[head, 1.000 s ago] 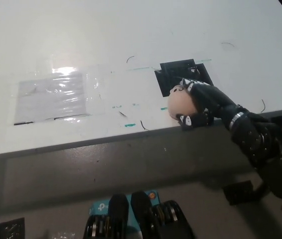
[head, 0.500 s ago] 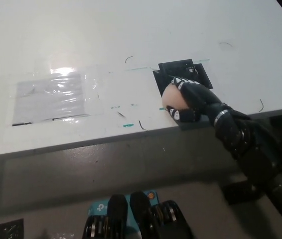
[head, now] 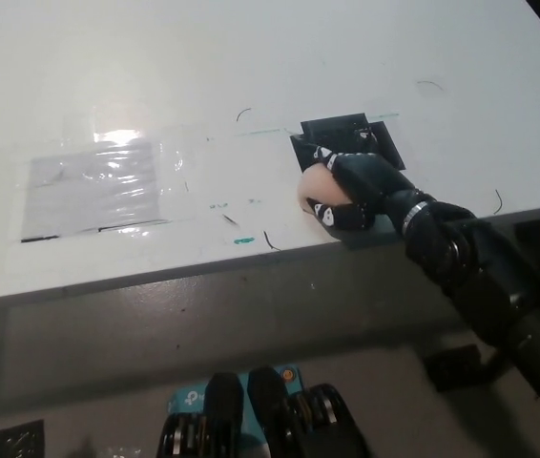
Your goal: The robot uses its right hand to grab and squeeze a pink dumpling toy kept on the black mask on the desk
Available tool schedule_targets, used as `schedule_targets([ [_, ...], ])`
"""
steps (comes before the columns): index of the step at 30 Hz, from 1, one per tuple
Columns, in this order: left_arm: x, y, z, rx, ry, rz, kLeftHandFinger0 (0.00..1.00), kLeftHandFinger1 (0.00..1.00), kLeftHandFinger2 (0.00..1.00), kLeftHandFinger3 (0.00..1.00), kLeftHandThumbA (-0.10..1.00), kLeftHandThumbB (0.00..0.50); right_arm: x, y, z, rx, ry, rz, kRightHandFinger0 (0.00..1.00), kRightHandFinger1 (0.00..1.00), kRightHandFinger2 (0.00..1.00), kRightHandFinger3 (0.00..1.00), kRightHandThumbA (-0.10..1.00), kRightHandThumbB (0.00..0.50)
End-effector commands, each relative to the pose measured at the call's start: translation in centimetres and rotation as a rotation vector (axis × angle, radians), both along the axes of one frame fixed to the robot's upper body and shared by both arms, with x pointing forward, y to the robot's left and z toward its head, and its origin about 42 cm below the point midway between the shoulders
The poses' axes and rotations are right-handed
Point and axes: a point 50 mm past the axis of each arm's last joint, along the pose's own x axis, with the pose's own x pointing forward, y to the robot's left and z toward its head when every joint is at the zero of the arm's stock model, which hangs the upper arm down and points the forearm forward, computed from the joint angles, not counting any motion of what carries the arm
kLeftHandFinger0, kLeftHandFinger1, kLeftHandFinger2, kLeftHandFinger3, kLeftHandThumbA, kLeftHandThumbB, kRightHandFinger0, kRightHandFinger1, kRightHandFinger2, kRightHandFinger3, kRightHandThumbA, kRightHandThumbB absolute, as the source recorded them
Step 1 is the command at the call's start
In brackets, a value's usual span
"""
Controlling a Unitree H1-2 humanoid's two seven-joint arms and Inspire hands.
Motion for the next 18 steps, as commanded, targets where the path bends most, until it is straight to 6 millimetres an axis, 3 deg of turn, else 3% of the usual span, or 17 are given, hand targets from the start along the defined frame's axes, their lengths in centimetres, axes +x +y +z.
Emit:
schedule_targets([
  [1, 0.3, 1.0, 1.7, 0.039, -0.042, -0.012, 0.0, 0.0, 0.0, 0.0, 1.0, 0.5, -1.1, -0.1, -1.4, -0.136, -0.1, 0.05, 0.0, 0.0, 0.22, 1.0, -0.1, 0.0],
  [4, 0.1, 1.0, 1.6, 0.033, -0.036, -0.015, 0.0, 0.0, 0.0, 0.0, 1.0, 0.5, -1.5, -0.4, -1.4, -0.143, -0.19, 0.055, 0.0, 0.13, 0.32, 0.96, -0.1, 0.0],
  [5, 0.2, 1.0, 1.6, 0.035, -0.035, -0.013, 0.0, 0.0, 0.0, 0.0, 1.0, 0.5, -1.3, -0.5, -1.3, -0.158, -0.246, 0.051, 0.03, 0.23, 0.44, 0.58, -0.1, 0.0],
  [6, 0.2, 1.0, 1.5, 0.035, -0.034, -0.013, 0.0, 0.0, 0.0, 0.0, 1.0, 0.5, -1.3, -0.6, -1.1, -0.131, -0.276, 0.046, 0.0, 0.27, 0.49, 0.33, -0.1, 0.0],
  [8, 0.2, 0.9, 1.4, 0.034, -0.033, -0.013, 0.0, 0.0, 0.0, 0.0, 1.0, 0.5, -1.3, -0.7, -0.7, -0.064, -0.341, 0.037, 0.0, 0.38, 0.69, 0.22, -0.1, 0.0],
  [9, 0.1, 1.1, 1.3, 0.037, -0.033, -0.017, 0.0, 0.0, 0.0, 0.0, 1.0, 0.5, -1.4, -0.7, -0.2, 0.03, -0.429, 0.028, 0.0, 0.44, 0.77, 0.21, -0.1, 0.0],
  [11, 0.0, 1.0, 1.4, 0.039, -0.032, -0.018, 0.0, 0.01, 0.0, 0.0, 1.0, 0.5, -1.3, -0.6, 0.9, 0.059, -0.545, 0.028, 0.01, 0.5, 0.87, 0.26, -0.1, 0.0],
  [12, 0.0, 1.0, 1.4, 0.039, -0.032, -0.019, 0.0, 0.01, 0.0, 0.0, 1.0, 0.5, -1.3, -0.6, 1.5, 0.073, -0.584, 0.025, 0.0, 0.49, 0.85, 0.29, -0.1, 0.0],
  [13, 0.0, 1.0, 1.3, 0.037, -0.034, -0.02, 0.0, 0.0, 0.0, 0.0, 1.0, 0.5, -1.3, -0.6, 2.1, 0.081, -0.635, 0.021, 0.01, 0.51, 0.87, 0.52, -0.1, 0.077],
  [15, -0.2, 1.1, 1.3, 0.036, -0.03, -0.021, 0.0, 0.01, 0.0, 0.0, 1.0, 0.5, -1.0, -0.5, 3.6, 0.107, -0.67, 0.008, 0.0, 0.47, 0.82, 0.69, -0.1, 0.104],
  [18, -0.3, 1.1, 1.1, 0.033, -0.031, -0.016, 0.0, 0.0, 0.0, 0.0, 0.99, 0.5, -0.7, -0.4, 5.5, 0.203, -0.764, 0.011, 0.0, 0.29, 0.69, 0.58, -0.1, 0.223],
])
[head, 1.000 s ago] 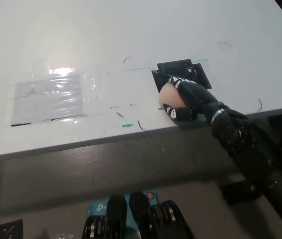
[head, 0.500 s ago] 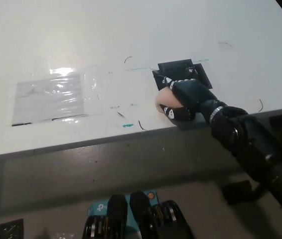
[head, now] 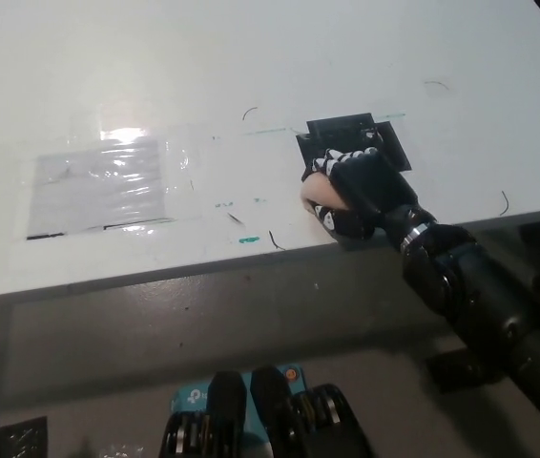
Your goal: The robot uses its right hand to grab and squeeze a pink dumpling toy kept on the black mask on the desk
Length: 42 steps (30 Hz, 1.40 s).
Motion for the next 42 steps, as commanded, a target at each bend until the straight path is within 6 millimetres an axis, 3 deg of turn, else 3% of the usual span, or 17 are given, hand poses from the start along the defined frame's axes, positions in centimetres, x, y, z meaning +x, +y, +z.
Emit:
schedule_targets([
  [1, 0.1, 1.1, 1.5, 0.04, -0.045, -0.022, 0.0, 0.0, 0.0, 0.0, 1.0, 0.5, 0.7, -0.3, 6.9, 0.225, -0.467, 0.061, 0.0, 0.27, 0.67, 0.58, -0.1, 0.233],
  [4, 0.1, 1.0, 1.3, 0.034, -0.038, -0.017, 0.0, 0.0, 0.0, 0.0, 0.99, 0.5, 0.7, -0.3, 8.4, 0.282, -0.53, 0.064, 0.0, 0.22, 0.63, 0.59, -0.1, 0.223],
  [6, 0.0, 0.9, 1.4, 0.038, -0.037, -0.019, 0.0, 0.0, 0.0, 0.0, 0.99, 0.5, 0.6, -0.4, 9.1, 0.362, -0.553, 0.081, 0.0, 0.09, 0.49, 0.48, -0.1, 0.23],
  [8, 0.1, 0.9, 1.3, 0.041, -0.041, -0.016, 0.0, 0.0, 0.0, 0.0, 0.99, 0.5, 0.6, -0.5, 9.6, 0.387, -0.563, 0.083, 0.0, 0.05, 0.44, 0.5, -0.1, 0.206],
  [14, 0.0, 0.9, 1.3, 0.036, -0.043, -0.02, 0.0, 0.0, 0.0, 0.0, 0.99, 0.5, 0.2, -0.9, 11.5, 0.473, -0.613, 0.094, 0.0, 0.04, 0.45, 0.49, -0.1, 0.197],
  [17, 0.0, 0.9, 1.5, 0.041, -0.038, -0.025, 0.0, 0.0, 0.0, 0.0, 1.0, 0.5, -0.2, -1.0, 12.3, 0.493, -0.647, 0.097, 0.0, 0.03, 0.5, 0.42, -0.1, 0.193],
  [20, 0.0, 0.8, 1.4, 0.033, -0.038, -0.022, 0.0, 0.0, 0.0, 0.0, 1.0, 0.5, -0.4, -1.0, 11.9, 0.484, -0.643, 0.085, 0.0, 0.02, 0.5, 0.39, -0.1, 0.194],
  [23, 0.1, 0.8, 1.5, 0.03, -0.044, -0.027, 0.0, 0.0, 0.0, 0.0, 0.99, 0.5, -0.3, -1.0, 11.3, 0.488, -0.641, 0.084, 0.0, 0.0, 0.43, 0.35, -0.1, 0.215],
  [26, 0.2, 0.9, 1.5, 0.046, -0.043, -0.035, 0.0, 0.01, 0.0, 0.0, 1.0, 0.5, -0.2, -0.9, 10.4, 0.488, -0.615, 0.087, 0.0, 0.0, 0.39, 0.36, -0.1, 0.253],
  [36, 0.7, 0.9, 1.9, 0.039, -0.049, -0.027, 0.0, 0.0, 0.0, 0.0, 1.0, 0.5, 0.1, -1.3, 8.7, 0.442, -0.609, 0.059, 0.0, 0.0, 0.35, 0.38, -0.1, 0.288],
  [42, 0.6, 0.9, 1.8, 0.03, -0.06, -0.033, 0.0, 0.0, 0.0, 0.0, 0.97, 0.5, 0.3, -1.5, 7.8, 0.439, -0.594, 0.062, 0.0, 0.0, 0.35, 0.37, -0.1, 0.258],
])
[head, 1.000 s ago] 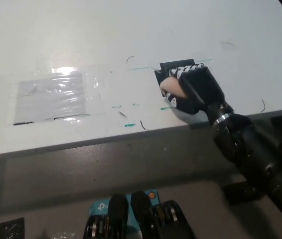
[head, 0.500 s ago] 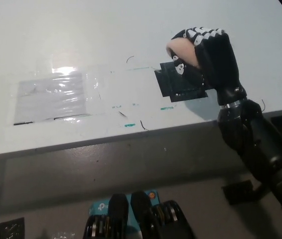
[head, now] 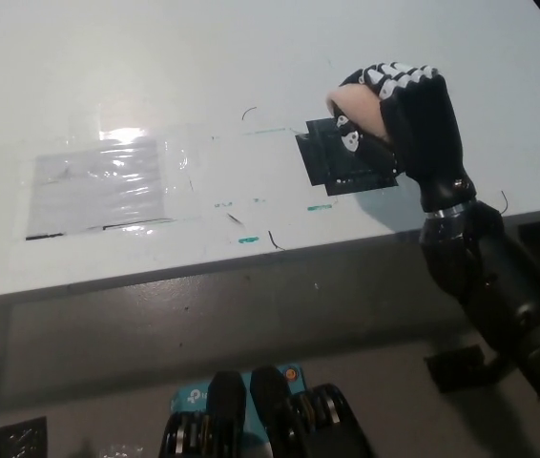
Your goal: The robot uses its right hand to grab and squeeze a pink dumpling toy kept on the black mask on the desk
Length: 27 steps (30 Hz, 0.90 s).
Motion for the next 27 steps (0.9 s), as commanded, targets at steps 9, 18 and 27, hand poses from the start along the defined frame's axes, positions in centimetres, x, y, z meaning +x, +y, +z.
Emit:
schedule_targets([
  [9, 0.8, 1.0, 1.9, 0.039, -0.049, -0.021, 0.0, 0.0, 0.0, 0.0, 0.99, 0.5, 2.5, -0.4, -0.8, -0.177, 0.21, -0.034, 0.0, 0.17, 0.54, 0.4, -0.1, 0.22],
  [18, 0.9, 0.9, 1.9, 0.033, -0.056, -0.025, 0.0, 0.0, 0.0, 0.0, 0.98, 0.5, 2.9, -0.8, -4.7, -0.297, 0.455, -0.094, 0.0, 0.11, 0.44, 0.19, -0.1, 0.007],
  [27, 0.8, 0.9, 1.8, 0.039, -0.051, -0.026, 0.0, 0.0, 0.0, 0.0, 0.99, 0.5, 3.0, -0.7, -5.5, -0.301, 0.566, -0.127, 0.05, 0.22, 0.5, 0.83, -0.1, 0.0],
])
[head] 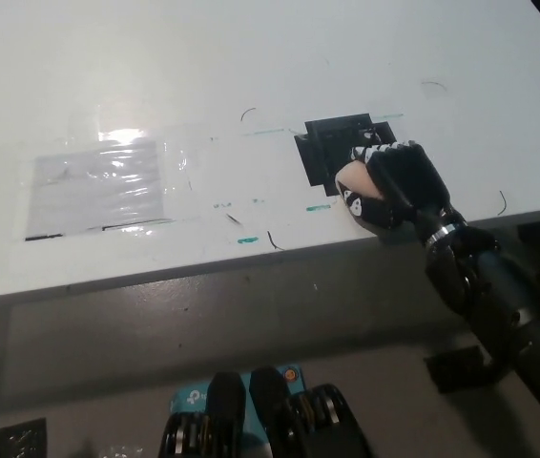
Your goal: The robot uses its right hand to grab and squeeze a pink dumpling toy kept on the black mask on the desk
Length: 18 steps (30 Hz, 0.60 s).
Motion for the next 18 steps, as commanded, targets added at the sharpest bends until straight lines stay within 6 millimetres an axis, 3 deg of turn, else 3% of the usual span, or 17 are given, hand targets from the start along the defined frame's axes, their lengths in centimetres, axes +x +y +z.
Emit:
schedule_targets([
  [1, 0.5, 0.9, 1.7, 0.042, -0.05, -0.026, 0.0, 0.0, 0.0, 0.0, 0.99, 0.5, 1.1, 0.6, 1.5, -0.021, 0.052, -0.029, 0.26, 0.4, 0.62, 0.96, -0.1, 0.0],
  [3, 0.5, 0.9, 1.7, 0.041, -0.048, -0.023, 0.0, 0.0, 0.0, 0.0, 0.99, 0.5, 1.1, 0.7, 1.6, -0.037, 0.051, -0.021, 0.52, 0.63, 0.83, 1.0, -0.05, 0.016],
  [4, 0.4, 0.9, 1.6, 0.041, -0.048, -0.022, 0.0, 0.0, 0.0, 0.0, 0.99, 0.5, 1.1, 0.7, 1.7, -0.038, 0.051, -0.02, 0.56, 0.66, 0.85, 1.0, 0.01, 0.007],
  [5, 0.4, 0.9, 1.6, 0.032, -0.041, -0.016, 0.0, 0.0, 0.0, 0.0, 0.98, 0.5, 1.1, 0.8, 1.8, -0.067, 0.058, -0.017, 0.91, 1.0, 1.0, 1.0, 0.27, 0.173],
  [6, 0.4, 0.9, 1.6, 0.035, -0.042, -0.018, 0.0, 0.0, 0.0, 0.0, 0.98, 0.5, 1.1, 0.9, 2.0, -0.078, 0.058, -0.011, 1.0, 1.0, 1.0, 1.0, 0.4, 0.147],
  [7, 0.4, 0.9, 1.6, 0.039, -0.044, -0.018, 0.0, 0.0, 0.0, 0.0, 0.98, 0.5, 1.0, 1.1, 2.2, -0.092, 0.06, -0.012, 1.0, 1.0, 1.0, 1.0, 0.46, 0.179],
  [12, 0.4, 1.0, 1.5, 0.041, -0.047, -0.024, 0.0, 0.0, 0.0, 0.0, 0.99, 0.5, 0.3, 1.7, 2.8, -0.073, 0.053, -0.002, 1.0, 1.0, 1.0, 1.0, 0.55, 0.286],
  [18, 0.4, 1.0, 1.6, 0.038, -0.044, -0.016, 0.0, 0.0, 0.0, 0.0, 0.98, 0.5, -0.5, 2.6, 4.2, 0.037, 0.145, 0.001, 1.0, 1.0, 1.0, 1.0, 0.82, 0.415],
])
